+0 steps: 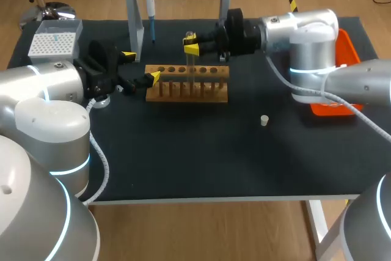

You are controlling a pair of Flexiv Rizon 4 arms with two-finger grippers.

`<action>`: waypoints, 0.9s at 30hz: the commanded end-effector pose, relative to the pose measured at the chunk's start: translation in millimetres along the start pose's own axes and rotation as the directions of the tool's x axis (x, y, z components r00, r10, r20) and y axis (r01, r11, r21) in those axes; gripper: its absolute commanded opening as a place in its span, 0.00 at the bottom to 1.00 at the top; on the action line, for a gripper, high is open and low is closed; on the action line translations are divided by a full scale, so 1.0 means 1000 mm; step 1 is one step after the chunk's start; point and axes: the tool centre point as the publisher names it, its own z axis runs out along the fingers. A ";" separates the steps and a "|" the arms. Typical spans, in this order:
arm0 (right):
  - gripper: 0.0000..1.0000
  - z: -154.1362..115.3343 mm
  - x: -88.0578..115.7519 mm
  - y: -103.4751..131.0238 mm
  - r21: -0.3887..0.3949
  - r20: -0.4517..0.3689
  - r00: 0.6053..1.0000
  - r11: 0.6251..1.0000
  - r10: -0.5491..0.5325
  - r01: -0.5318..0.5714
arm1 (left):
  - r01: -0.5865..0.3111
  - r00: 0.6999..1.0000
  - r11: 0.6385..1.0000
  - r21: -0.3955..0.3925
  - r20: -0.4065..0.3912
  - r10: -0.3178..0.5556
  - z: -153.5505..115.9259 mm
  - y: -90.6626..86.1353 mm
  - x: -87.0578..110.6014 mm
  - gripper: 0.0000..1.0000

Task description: Invert the test tube, pick up the pipette, mount the tip to pipette, aspirate from beaker and dispense into the tube, eject the tip, return the pipette, and cap with the stopper.

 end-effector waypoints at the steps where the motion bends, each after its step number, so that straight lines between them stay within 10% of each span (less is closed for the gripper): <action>1: 0.00 -0.003 0.003 0.006 0.008 0.003 1.000 1.000 0.000 0.000 | 0.000 1.000 1.000 0.006 0.001 0.000 0.001 0.002 0.000 1.00; 27: 0.00 -0.008 0.014 0.043 0.001 0.003 1.000 1.000 -0.001 0.001 | 0.000 1.000 1.000 0.006 0.001 0.000 0.001 0.002 0.000 1.00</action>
